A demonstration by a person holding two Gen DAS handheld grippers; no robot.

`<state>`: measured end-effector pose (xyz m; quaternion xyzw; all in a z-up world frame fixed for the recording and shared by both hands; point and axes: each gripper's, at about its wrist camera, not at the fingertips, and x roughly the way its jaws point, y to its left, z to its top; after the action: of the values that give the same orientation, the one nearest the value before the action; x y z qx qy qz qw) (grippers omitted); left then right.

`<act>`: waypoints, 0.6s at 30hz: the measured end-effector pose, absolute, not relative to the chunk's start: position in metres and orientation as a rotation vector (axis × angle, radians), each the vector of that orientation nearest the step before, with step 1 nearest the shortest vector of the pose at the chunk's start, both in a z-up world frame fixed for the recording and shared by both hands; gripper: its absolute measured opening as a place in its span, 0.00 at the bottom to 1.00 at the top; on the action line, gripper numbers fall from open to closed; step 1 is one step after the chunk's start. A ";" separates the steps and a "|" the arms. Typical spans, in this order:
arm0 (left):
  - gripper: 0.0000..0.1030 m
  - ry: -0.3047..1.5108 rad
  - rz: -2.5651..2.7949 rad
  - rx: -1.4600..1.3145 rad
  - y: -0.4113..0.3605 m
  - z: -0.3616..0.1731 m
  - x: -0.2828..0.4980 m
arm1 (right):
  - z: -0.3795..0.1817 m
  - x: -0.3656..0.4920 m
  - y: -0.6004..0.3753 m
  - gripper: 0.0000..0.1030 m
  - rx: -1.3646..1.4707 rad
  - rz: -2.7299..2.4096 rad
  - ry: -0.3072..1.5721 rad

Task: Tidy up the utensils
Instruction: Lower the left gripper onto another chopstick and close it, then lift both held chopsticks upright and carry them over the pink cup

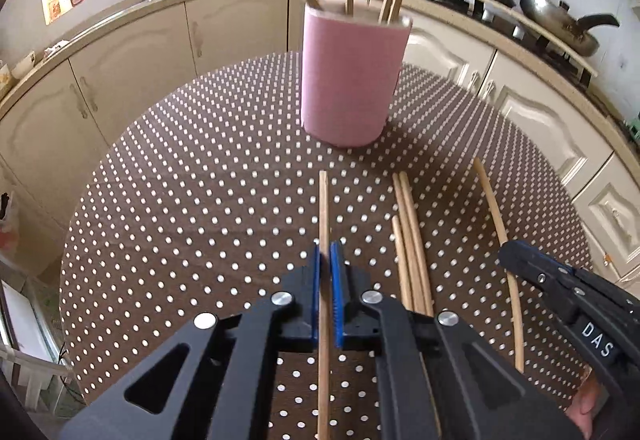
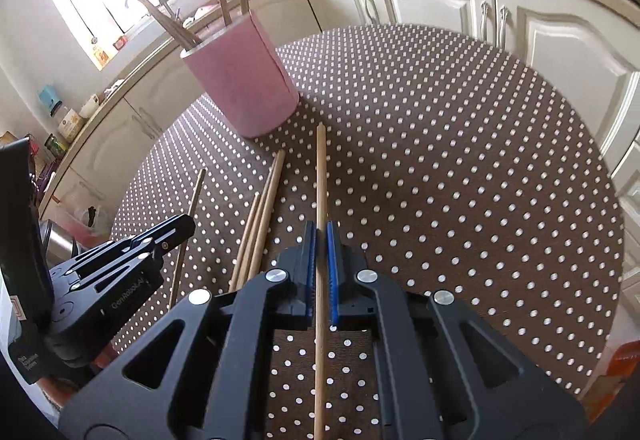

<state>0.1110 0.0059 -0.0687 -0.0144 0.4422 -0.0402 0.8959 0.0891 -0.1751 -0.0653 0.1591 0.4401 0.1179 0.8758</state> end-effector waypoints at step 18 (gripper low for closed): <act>0.06 0.628 -0.086 -0.077 0.025 0.027 0.083 | 0.014 0.076 -0.182 0.05 0.298 0.194 0.670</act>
<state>0.0830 0.0250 0.0271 -0.0379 0.3089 -0.0425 0.9494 0.0757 -0.1820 0.0137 0.1457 0.3272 0.0949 0.9288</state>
